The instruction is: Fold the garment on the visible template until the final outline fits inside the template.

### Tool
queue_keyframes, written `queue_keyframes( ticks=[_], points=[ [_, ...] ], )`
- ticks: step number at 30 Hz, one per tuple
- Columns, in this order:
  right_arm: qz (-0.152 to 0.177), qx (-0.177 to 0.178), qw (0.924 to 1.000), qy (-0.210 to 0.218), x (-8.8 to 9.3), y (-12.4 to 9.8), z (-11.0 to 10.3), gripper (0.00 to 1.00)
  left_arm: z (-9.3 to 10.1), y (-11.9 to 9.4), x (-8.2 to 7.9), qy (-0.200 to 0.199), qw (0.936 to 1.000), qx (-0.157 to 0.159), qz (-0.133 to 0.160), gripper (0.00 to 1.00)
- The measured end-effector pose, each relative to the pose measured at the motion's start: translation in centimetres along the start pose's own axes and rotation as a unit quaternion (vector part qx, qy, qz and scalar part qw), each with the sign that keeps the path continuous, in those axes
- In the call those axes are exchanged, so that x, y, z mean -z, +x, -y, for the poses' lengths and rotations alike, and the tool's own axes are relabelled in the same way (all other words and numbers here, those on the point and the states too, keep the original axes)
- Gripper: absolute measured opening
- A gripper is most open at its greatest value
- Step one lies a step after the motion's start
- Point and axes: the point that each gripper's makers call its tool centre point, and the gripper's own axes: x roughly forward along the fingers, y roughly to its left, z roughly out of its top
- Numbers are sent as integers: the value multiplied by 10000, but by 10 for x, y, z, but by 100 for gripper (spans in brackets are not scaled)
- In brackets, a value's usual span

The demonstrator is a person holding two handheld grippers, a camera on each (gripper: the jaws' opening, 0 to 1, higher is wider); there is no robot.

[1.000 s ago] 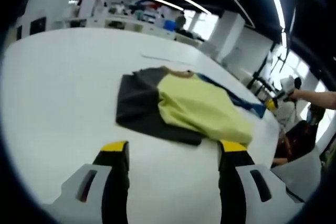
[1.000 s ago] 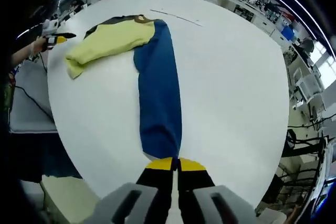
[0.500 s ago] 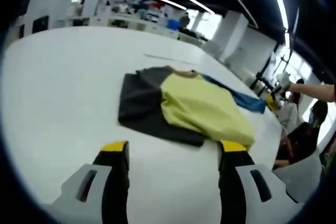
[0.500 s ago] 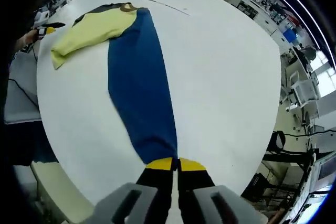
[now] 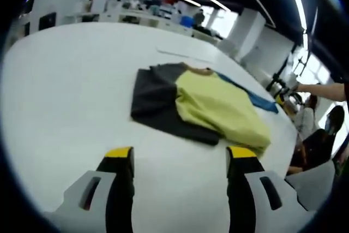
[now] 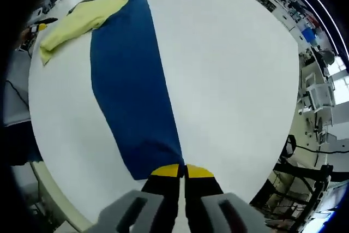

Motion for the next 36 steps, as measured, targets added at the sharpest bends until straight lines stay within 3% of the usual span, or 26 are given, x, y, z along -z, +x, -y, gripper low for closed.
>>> queue_keyframes(
  ticks=[15, 27, 36],
  points=[
    [-36, 385, 9989, -255, -9, 16, 43, 0, 7, 10, -1, -26, 10000, 16, -57, 65],
    [24, 224, 9996, -145, -7, 16, 42, 0, 3, 8, 2, -97, 9999, -31, -70, 65],
    [483, 47, 9985, 265, -8, 5, 36, 46, 6, 7, 4, -94, 9999, -22, -69, 65]
  ],
)
